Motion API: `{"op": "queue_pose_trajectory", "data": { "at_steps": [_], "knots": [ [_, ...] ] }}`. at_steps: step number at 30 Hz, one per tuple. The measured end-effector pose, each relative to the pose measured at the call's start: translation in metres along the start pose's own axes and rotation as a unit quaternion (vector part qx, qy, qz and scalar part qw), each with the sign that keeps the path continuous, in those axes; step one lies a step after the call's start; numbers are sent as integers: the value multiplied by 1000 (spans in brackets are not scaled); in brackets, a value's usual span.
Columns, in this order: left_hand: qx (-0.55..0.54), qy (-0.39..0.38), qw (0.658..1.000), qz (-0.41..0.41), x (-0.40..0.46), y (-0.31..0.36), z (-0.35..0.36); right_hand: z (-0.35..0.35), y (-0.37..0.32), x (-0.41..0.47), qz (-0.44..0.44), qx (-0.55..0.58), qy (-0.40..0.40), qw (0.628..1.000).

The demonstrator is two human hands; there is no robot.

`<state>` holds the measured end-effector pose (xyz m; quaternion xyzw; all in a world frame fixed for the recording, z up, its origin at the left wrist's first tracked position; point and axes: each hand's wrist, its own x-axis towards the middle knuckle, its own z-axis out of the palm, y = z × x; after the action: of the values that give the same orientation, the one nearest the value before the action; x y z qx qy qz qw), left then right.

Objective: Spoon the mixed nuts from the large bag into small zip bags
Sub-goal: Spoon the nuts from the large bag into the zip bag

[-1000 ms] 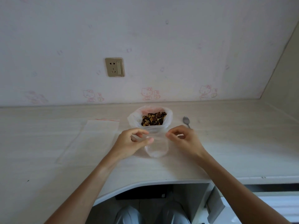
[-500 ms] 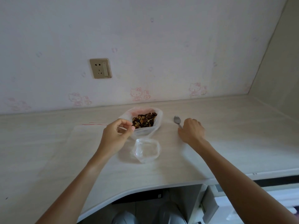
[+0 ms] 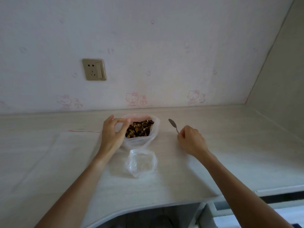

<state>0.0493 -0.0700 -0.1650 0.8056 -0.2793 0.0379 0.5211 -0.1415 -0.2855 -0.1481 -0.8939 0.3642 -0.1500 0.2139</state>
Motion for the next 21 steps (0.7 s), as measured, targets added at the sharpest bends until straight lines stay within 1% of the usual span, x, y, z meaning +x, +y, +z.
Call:
{"op": "queue_pose_trajectory", "data": {
  "at_steps": [2, 5, 7, 9, 12, 15, 18, 21],
  "knots": [
    [-12, 29, 999, 6, 0, -4, 7, -2, 4, 2, -13, 106, 12, 994],
    [-36, 64, 997, -5, -1, -5, 9, -4, -3, 1, -39, 277, 18, 960],
    [-41, 65, 997, -17, -1, -5, 9, -5, -12, 2, -66, 347, 11, 935],
    [-45, 67, 996, -21, -1, -7, 9, -7, -22, 7, -83, 408, -15, 909],
    [-61, 71, 995, -21, -2, -7, 9, -9, -37, 18, -93, 455, -62, 884],
    [-76, 90, 993, 11, -3, -7, 8, -7, -49, 31, -94, 457, -91, 880],
    [-56, 100, 993, 41, -2, -7, 8, -5, -52, 43, -116, 458, -125, 873],
    [-43, 102, 993, 44, 0, -9, 9, -1, -51, 50, -139, 497, -147, 844]
  ]
}}
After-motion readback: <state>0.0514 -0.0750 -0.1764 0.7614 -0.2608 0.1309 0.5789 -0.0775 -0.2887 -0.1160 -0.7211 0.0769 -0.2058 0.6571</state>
